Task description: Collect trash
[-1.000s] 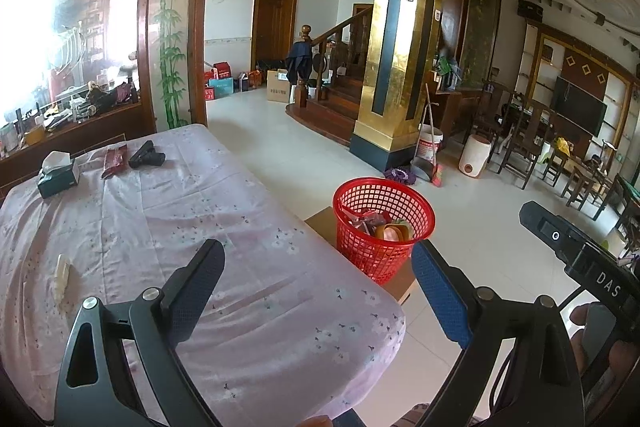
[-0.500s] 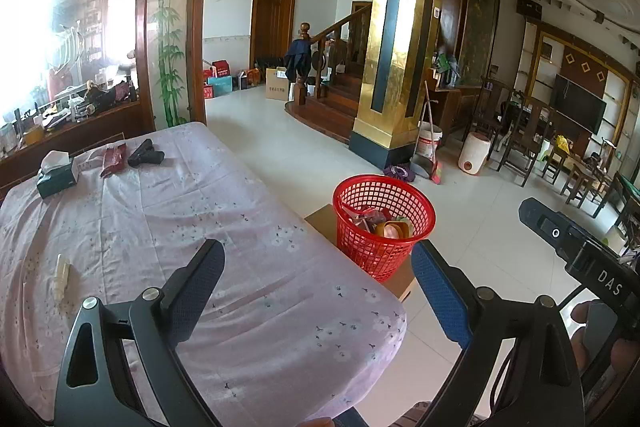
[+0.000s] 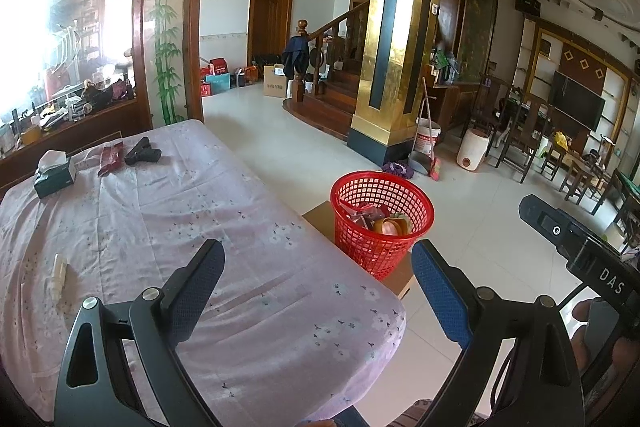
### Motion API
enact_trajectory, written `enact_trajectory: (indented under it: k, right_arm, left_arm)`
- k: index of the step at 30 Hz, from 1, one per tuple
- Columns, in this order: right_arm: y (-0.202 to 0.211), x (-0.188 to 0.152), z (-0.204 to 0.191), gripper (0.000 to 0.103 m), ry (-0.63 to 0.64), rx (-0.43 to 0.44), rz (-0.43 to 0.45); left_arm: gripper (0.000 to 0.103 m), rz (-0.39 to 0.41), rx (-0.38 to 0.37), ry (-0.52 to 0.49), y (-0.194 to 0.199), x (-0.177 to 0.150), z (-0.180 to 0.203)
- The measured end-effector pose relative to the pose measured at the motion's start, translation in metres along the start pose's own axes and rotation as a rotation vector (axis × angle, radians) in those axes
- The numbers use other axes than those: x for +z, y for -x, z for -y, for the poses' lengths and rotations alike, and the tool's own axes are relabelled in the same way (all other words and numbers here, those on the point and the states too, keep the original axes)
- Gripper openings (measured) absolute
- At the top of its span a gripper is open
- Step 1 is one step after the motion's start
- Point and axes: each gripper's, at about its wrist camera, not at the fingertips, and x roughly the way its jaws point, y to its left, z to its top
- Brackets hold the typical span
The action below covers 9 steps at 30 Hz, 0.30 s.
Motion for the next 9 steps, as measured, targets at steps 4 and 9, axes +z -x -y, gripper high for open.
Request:
enact_trajectory:
  k: [4,9]
  right_arm:
    - [0.0001,0.0005,-0.0001,0.092,0.0,0.001,0.0]
    - [-0.0013,-0.0007,-0.0006,0.092,-0.003,0.006,-0.005]
  left_arm:
    - [0.094,0.003,0.0,-0.001,0.0,0.0002,0.0]
    - [0.094,-0.003,-0.005,-0.001,-0.0017,-0.0032,-0.006]
